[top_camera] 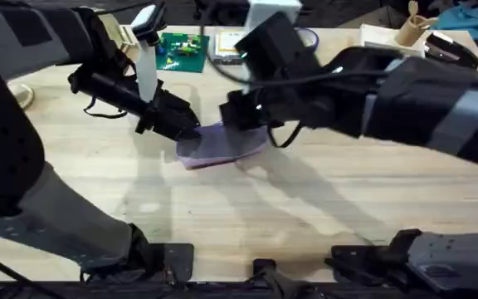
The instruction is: Unzip the bag, pick up the pens from the table one at a time and place them inside, then zip the bag closed.
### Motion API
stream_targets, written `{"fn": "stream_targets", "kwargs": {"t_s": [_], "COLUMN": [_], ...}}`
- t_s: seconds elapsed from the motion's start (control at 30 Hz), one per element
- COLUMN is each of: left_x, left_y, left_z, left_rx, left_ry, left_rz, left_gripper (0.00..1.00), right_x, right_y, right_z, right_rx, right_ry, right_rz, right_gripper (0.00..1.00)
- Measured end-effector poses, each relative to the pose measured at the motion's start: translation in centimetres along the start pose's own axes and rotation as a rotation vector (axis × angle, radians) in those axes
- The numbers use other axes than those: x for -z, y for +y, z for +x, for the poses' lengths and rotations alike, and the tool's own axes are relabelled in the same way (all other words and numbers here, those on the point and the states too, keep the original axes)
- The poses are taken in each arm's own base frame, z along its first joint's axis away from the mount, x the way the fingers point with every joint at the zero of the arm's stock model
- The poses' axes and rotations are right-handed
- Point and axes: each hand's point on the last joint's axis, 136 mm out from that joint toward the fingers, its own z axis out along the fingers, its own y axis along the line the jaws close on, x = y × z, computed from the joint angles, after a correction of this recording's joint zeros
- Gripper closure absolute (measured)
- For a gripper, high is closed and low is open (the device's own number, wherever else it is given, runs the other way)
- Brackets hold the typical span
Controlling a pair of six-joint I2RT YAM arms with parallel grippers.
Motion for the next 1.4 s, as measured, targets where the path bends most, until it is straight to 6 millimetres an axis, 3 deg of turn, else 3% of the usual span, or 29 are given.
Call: {"fn": "stream_targets", "kwargs": {"t_s": [0.3, 0.57, 0.8, 1.0, 1.17, 1.4], "left_x": [0.1, 0.0, -0.3, -0.3, -0.4, -0.4], "left_y": [0.0, -0.1, -0.1, -0.2, -0.2, -0.2], "left_z": [0.1, 0.0, -0.6, -0.7, -0.8, -0.7], "left_rx": [0.005, 0.005, -0.008, -0.007, -0.011, -0.010], "left_ry": [0.003, -0.001, -0.021, -0.025, -0.025, -0.024], "left_rz": [-0.001, 0.003, 0.008, 0.010, 0.011, 0.012], "left_gripper": [0.957, 0.957, 0.957, 0.957, 0.958, 0.958], "right_x": [1.9, 2.5, 2.2, -1.0, -2.8, -2.8], "right_y": [-5.5, -10.3, -12.2, -14.6, -14.9, -14.7], "right_z": [-1.5, -1.2, -1.1, 1.8, 3.1, 2.9], "right_rx": [-0.103, -0.187, -0.242, -0.278, -0.286, -0.292], "right_ry": [-0.015, 0.029, 0.051, 0.152, 0.207, 0.206], "right_rz": [0.103, 0.187, 0.183, 0.231, 0.232, 0.211], "right_gripper": [0.972, 0.971, 0.971, 0.971, 0.971, 0.971]}}
